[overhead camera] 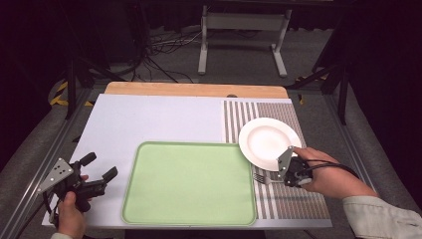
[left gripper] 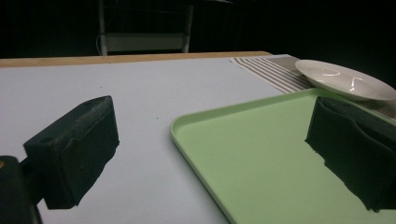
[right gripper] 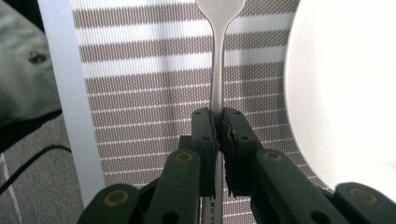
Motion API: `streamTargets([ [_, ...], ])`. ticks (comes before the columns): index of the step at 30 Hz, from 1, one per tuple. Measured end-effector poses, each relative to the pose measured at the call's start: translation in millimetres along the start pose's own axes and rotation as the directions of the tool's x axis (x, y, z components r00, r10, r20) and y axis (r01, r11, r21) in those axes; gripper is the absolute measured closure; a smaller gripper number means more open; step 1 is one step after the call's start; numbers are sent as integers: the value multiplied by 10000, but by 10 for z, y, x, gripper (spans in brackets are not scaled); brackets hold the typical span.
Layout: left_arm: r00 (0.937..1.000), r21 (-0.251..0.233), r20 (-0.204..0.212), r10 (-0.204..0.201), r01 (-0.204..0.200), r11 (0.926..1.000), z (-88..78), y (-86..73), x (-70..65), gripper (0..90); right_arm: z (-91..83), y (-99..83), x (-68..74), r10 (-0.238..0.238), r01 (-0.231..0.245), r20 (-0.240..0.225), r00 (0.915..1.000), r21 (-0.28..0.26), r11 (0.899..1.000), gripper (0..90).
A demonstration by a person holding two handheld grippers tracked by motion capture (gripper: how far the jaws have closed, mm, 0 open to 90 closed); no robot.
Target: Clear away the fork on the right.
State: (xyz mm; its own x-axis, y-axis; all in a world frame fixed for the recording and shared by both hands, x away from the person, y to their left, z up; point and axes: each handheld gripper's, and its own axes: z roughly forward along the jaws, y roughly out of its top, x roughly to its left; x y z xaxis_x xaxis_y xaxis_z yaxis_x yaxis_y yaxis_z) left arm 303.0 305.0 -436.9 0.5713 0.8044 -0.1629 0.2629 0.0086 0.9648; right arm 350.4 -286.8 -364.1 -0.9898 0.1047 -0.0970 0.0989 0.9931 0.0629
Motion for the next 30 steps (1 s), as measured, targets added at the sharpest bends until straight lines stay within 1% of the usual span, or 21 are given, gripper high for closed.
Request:
streamTargets([
  [3,10000,33,38,3,-3,10000,-4,1,3,30,-50,28,-1,62,-58,121,9999,-317,9995,843],
  [4,10000,12,30,1,-1,10000,-3,0,2,30,-62,37,-7,-19,27,215,9998,-377,9993,842],
  [6,10000,2,35,2,-2,10000,-4,1,1,30,-86,55,-3,20,-9,243,9997,-442,9990,842],
  [7,10000,3,34,7,-7,10000,-4,1,1,30,-96,69,-9,-32,50,306,9995,-559,9984,843],
  [10,10000,8,26,-29,29,10000,-2,-1,1,30,-119,93,-13,-46,65,274,9996,-675,9977,843],
  [11,10000,11,28,-22,22,10000,-1,-1,2,30,-146,121,-10,142,-117,308,9994,-797,9967,843],
  [12,10000,18,34,8,-8,10000,-1,0,2,30,-146,121,-10,142,-117,308,9994,-797,9967,843],
  [14,10000,-10,23,12,-12,10000,1,-1,0,30,-170,156,-18,459,-435,204,9987,-1063,9934,842],
  [15,10000,-9,25,16,-16,10000,1,-1,0,30,-178,174,-16,493,-461,239,9985,-1182,9919,843],
  [16,10000,-6,23,19,-19,10000,1,-1,1,30,-190,193,-14,583,-544,302,9978,-1187,9914,843],
  [17,10000,12,29,16,-16,10000,-1,0,1,30,-197,209,-12,732,-700,233,9970,-1188,9904,842],
  [19,10000,-2,35,17,-17,10000,-1,0,2,30,-204,255,-14,849,-813,213,9962,-1342,9876,843],
  [20,10000,-1,31,21,-21,10000,-2,0,3,30,-212,285,-12,1074,-1042,168,9941,-1368,9851,843],
  [21,10000,-4,33,19,-19,10000,-2,0,3,30,-216,309,-17,1198,-1164,159,9927,-1426,9829,843],
  [23,10000,9,41,1,-1,10000,-1,-1,3,30,-228,375,-15,1337,-1283,262,9907,-1510,9802,843],
  [25,10000,7,37,-6,6,10000,-3,-1,5,30,-237,426,-22,1518,-1464,206,9882,-1646,9754,843],
  [28,10000,52,73,48,-48,10000,-11,3,8,30,-247,503,-28,1990,-1947,51,9800,-1835,9635,843],
  [29,10000,52,73,48,-48,10000,-11,3,8,30,-247,503,-28,1990,-1947,51,9800,-1835,9635,843],
  [30,10000,23,61,43,-43,10000,-10,3,8,30,-249,523,-33,2059,-2009,70,9785,-1893,9612,843],
])
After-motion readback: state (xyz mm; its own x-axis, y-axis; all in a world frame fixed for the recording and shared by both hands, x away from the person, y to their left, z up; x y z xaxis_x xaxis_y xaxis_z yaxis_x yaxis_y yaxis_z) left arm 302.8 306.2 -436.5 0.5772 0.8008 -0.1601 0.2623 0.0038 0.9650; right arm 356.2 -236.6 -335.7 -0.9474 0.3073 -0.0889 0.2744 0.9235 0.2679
